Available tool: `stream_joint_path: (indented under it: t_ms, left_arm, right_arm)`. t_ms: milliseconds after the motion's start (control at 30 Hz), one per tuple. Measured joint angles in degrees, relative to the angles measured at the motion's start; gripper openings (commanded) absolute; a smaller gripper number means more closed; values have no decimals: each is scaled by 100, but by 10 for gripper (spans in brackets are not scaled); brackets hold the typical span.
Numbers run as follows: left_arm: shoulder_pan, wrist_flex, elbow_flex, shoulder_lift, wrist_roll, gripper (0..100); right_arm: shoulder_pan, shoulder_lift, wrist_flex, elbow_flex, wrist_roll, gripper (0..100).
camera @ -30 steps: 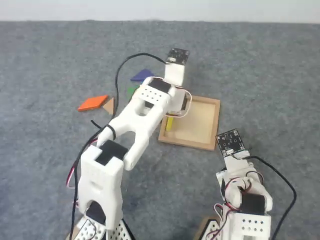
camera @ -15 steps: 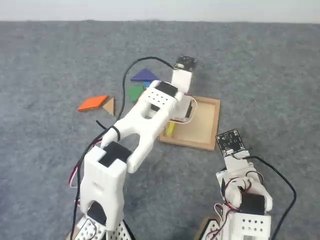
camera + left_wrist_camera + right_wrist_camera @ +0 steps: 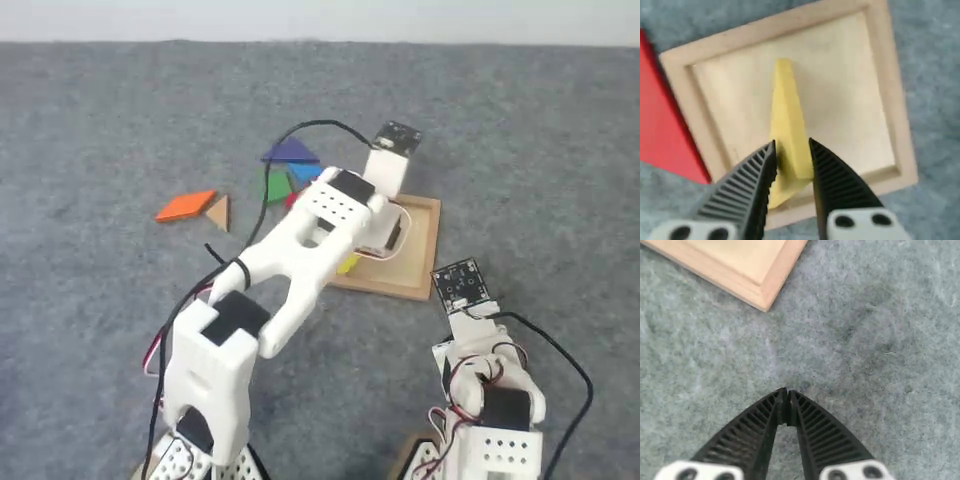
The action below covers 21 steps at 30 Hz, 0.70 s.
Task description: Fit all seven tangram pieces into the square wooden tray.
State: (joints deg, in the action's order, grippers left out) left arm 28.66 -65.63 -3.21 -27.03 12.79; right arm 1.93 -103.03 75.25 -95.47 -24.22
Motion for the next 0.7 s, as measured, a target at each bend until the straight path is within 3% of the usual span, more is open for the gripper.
stream_joint_path:
  t_ms: [700]
  left_arm:
    - [642, -343, 35, 246, -273, 98]
  right_arm:
    - [0, 0, 0, 0, 0, 8]
